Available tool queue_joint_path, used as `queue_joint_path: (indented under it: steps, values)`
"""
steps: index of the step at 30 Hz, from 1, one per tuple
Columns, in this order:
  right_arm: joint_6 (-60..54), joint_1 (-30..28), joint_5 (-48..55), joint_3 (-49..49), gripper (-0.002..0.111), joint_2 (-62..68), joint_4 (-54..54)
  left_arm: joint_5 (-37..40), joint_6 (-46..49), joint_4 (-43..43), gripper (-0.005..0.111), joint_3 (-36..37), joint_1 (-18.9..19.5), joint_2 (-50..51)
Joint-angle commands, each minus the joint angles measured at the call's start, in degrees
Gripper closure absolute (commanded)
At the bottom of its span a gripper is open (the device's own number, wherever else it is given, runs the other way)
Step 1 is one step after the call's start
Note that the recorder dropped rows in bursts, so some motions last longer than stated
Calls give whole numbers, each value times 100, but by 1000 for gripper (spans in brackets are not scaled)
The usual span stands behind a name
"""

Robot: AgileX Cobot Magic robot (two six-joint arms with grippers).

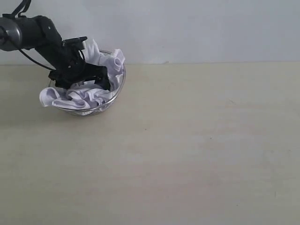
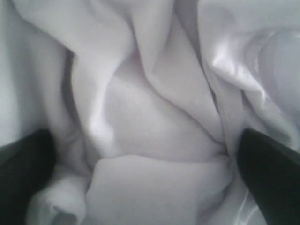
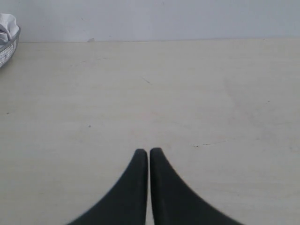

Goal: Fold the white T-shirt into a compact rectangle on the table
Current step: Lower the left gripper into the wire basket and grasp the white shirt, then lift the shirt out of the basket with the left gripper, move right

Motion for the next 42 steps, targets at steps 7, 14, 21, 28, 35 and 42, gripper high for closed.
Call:
queue_joint_path:
  steps: [7,14,21,28,35,42]
  values:
    - [-27,8,-26,-5,109,-28,-55,374,-349,438,101,54,-57,290]
    - [-27,8,-26,-5,109,-28,-55,555,-640,970,102,54,218,290]
    - [-27,8,-26,-5,109,-28,-55,1024,-884,1203,102,54,602,290]
    - [-27,8,-26,-5,109,-28,-55,1080,-500,1058,102,54,653,221]
    - [-27,8,-26,-5,109,-28,-55,979,-281,673,102,-271,666,-243]
    - [-27,8,-26,-5,109,-28,-55,989,374,-478,102,-979,666,-1267]
